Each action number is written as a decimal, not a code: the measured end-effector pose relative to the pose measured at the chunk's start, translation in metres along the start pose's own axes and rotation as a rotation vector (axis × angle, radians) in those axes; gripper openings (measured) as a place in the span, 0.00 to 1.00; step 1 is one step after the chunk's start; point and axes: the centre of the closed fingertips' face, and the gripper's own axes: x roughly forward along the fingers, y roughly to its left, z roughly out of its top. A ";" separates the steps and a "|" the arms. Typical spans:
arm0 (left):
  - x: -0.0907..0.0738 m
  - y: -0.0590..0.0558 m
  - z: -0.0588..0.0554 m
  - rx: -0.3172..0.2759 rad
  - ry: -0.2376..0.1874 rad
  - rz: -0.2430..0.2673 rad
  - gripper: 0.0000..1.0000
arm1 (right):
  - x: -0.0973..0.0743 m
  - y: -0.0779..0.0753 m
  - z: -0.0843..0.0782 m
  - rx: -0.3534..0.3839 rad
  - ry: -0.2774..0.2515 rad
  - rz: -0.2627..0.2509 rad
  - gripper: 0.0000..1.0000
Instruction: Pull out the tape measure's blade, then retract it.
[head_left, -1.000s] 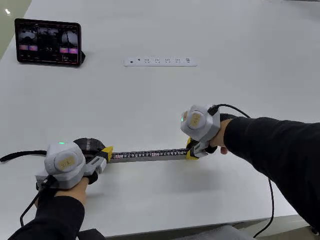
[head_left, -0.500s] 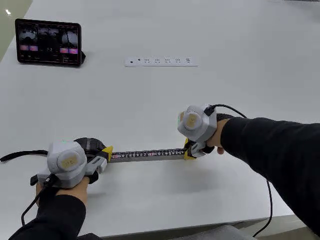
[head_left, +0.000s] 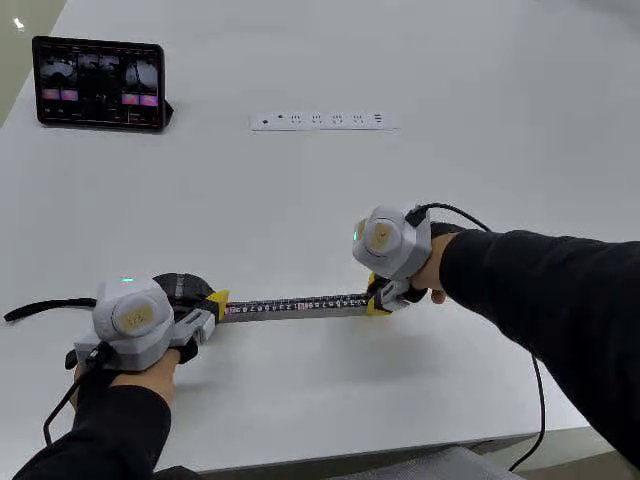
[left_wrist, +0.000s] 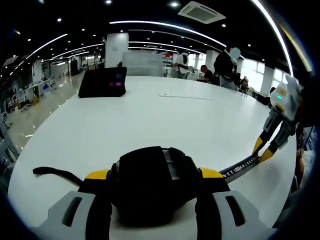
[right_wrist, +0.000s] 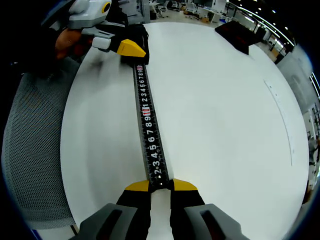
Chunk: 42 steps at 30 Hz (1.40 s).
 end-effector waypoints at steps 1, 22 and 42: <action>0.000 0.000 0.000 0.000 0.001 0.000 0.64 | 0.000 0.000 0.000 0.003 -0.001 0.000 0.10; 0.000 0.001 -0.001 -0.001 0.012 -0.007 0.64 | 0.004 0.000 0.012 0.009 -0.018 0.000 0.09; 0.002 0.001 0.000 -0.007 0.033 -0.008 0.64 | 0.008 0.001 0.022 0.014 -0.029 0.007 0.09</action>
